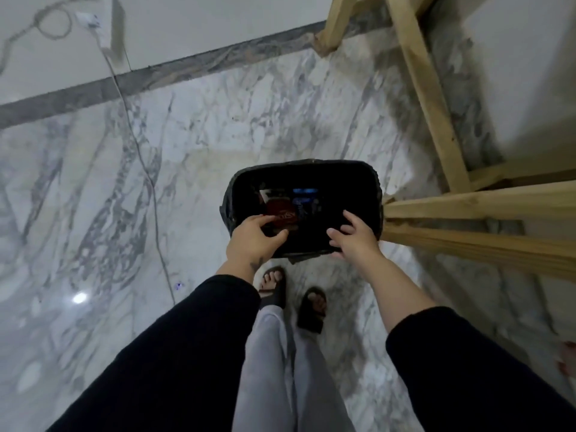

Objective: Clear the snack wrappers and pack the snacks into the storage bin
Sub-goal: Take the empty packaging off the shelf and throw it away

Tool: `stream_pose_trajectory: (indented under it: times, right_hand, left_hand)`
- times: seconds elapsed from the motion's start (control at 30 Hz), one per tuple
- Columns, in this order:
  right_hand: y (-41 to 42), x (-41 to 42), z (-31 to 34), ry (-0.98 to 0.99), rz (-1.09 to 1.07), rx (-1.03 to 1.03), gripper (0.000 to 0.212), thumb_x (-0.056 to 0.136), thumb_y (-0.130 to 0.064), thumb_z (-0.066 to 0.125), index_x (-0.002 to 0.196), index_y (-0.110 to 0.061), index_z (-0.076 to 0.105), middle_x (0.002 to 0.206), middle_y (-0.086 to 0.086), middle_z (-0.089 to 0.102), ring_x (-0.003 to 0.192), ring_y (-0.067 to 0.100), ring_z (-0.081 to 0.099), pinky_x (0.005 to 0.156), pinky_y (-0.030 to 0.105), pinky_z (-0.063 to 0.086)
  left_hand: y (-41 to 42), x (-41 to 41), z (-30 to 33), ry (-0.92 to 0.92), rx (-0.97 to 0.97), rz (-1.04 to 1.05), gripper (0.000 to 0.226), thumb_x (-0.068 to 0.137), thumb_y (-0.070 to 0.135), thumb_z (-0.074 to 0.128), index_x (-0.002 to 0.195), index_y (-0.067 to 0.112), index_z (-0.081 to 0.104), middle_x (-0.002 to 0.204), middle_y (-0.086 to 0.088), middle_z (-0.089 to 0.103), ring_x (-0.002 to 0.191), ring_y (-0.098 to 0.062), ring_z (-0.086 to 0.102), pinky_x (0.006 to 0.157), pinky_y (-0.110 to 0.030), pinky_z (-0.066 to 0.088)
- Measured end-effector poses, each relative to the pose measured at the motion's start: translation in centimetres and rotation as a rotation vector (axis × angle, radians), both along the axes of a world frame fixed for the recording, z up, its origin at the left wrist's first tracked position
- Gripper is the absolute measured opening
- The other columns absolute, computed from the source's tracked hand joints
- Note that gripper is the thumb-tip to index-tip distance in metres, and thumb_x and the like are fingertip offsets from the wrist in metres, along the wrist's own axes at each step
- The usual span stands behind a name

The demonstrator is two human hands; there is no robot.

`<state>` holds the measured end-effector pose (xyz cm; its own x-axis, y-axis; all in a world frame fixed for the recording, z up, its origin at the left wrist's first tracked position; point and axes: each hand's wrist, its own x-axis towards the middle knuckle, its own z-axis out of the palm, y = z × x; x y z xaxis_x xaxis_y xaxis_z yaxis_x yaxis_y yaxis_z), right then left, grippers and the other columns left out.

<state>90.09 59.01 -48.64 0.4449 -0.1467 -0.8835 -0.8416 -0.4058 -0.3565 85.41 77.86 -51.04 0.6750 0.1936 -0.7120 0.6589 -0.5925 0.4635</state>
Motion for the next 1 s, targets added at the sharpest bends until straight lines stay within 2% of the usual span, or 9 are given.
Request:
stream_pose_trajectory:
  times: [0.1, 0.2, 0.37, 0.47, 0.53, 0.6, 0.77, 0.9, 1.0]
  right_hand:
    - [-0.7, 0.4, 2.1, -0.046, 0.301, -0.077, 0.055, 0.094, -0.022, 0.058, 0.145, -0.023, 0.037, 0.145, 0.006, 0.044, 0.128, 0.026, 0.049, 0.099, 0.036, 0.047]
    - [-1.4, 1.6, 6.2, -0.102, 0.534, -0.109, 0.052, 0.095, -0.024, 0.057, 0.144, -0.021, 0.039, 0.146, 0.005, 0.044, 0.129, 0.025, 0.047, 0.096, 0.033, 0.045]
    - [-2.6, 3.0, 15.9, -0.218, 0.698, -0.139, 0.052, 0.095, -0.024, 0.055, 0.144, -0.019, 0.039, 0.149, 0.005, 0.041, 0.134, 0.024, 0.042, 0.105, 0.032, 0.039]
    - [-3.3, 3.2, 22.5, -0.315, 0.773, -0.162, 0.051, 0.094, -0.027, 0.054, 0.142, -0.017, 0.042, 0.149, 0.006, 0.040, 0.137, 0.022, 0.039, 0.108, 0.032, 0.035]
    - [-4.0, 2.7, 26.5, -0.373, 0.763, -0.170, 0.051, 0.094, -0.027, 0.055, 0.142, -0.017, 0.042, 0.150, 0.006, 0.040, 0.138, 0.022, 0.038, 0.108, 0.032, 0.034]
    - [-4.8, 1.7, 29.9, -0.418, 0.750, -0.189, 0.052, 0.094, -0.027, 0.055, 0.143, -0.019, 0.041, 0.151, 0.007, 0.037, 0.137, 0.023, 0.038, 0.107, 0.033, 0.036]
    - [-8.2, -1.4, 36.1, -0.498, 0.688, -0.275, 0.054, 0.093, -0.029, 0.056, 0.144, -0.021, 0.040, 0.151, 0.005, 0.038, 0.136, 0.023, 0.041, 0.105, 0.031, 0.037]
    - [-11.5, -5.1, 39.8, -0.522, 0.546, -0.321, 0.053, 0.094, -0.030, 0.055, 0.144, -0.017, 0.040, 0.149, 0.005, 0.040, 0.135, 0.023, 0.041, 0.107, 0.031, 0.036]
    - [-14.7, -9.0, 41.4, -0.535, 0.344, -0.390, 0.052, 0.094, -0.028, 0.054, 0.143, -0.019, 0.041, 0.148, 0.007, 0.041, 0.134, 0.024, 0.042, 0.107, 0.030, 0.035]
  left_hand:
    - [0.3, 0.3, 2.4, 0.029, 0.037, -0.042, 0.056, 0.081, 0.052, 0.061, 0.131, 0.027, 0.055, 0.139, 0.005, 0.052, 0.127, -0.017, 0.050, 0.098, -0.033, 0.047]
    - [0.3, 1.7, 6.8, 0.025, 0.054, -0.099, 0.057, 0.081, 0.053, 0.059, 0.133, 0.031, 0.052, 0.134, 0.005, 0.057, 0.120, -0.018, 0.055, 0.092, -0.038, 0.052]
    - [-0.5, 3.1, 17.1, -0.054, 0.064, -0.199, 0.054, 0.084, 0.048, 0.060, 0.134, 0.030, 0.051, 0.135, 0.005, 0.056, 0.121, -0.018, 0.055, 0.097, -0.037, 0.048]
    - [-1.5, 2.8, 23.3, -0.100, 0.070, -0.258, 0.046, 0.083, 0.044, 0.060, 0.126, 0.029, 0.058, 0.128, 0.002, 0.061, 0.112, -0.020, 0.060, 0.096, -0.038, 0.050]
    - [-2.4, 2.4, 27.1, -0.132, 0.084, -0.307, 0.042, 0.086, 0.041, 0.059, 0.124, 0.026, 0.059, 0.130, 0.000, 0.058, 0.116, -0.022, 0.057, 0.098, -0.035, 0.047]
    - [-3.5, 2.2, 30.4, -0.180, 0.110, -0.368, 0.047, 0.087, 0.041, 0.059, 0.130, 0.024, 0.054, 0.140, -0.001, 0.050, 0.127, -0.023, 0.050, 0.105, -0.035, 0.041]
    - [-6.9, 3.1, 36.9, -0.294, 0.150, -0.581, 0.049, 0.087, 0.043, 0.057, 0.132, 0.024, 0.053, 0.143, -0.001, 0.050, 0.130, -0.021, 0.047, 0.108, -0.036, 0.038]
    - [-10.7, 3.5, 40.6, -0.383, 0.136, -0.747, 0.049, 0.088, 0.040, 0.056, 0.133, 0.021, 0.052, 0.141, -0.001, 0.051, 0.129, -0.021, 0.047, 0.108, -0.034, 0.037]
    - [-14.9, 3.1, 42.1, -0.453, 0.099, -0.889, 0.047, 0.088, 0.040, 0.057, 0.130, 0.020, 0.055, 0.136, 0.000, 0.055, 0.125, -0.019, 0.051, 0.105, -0.032, 0.040]
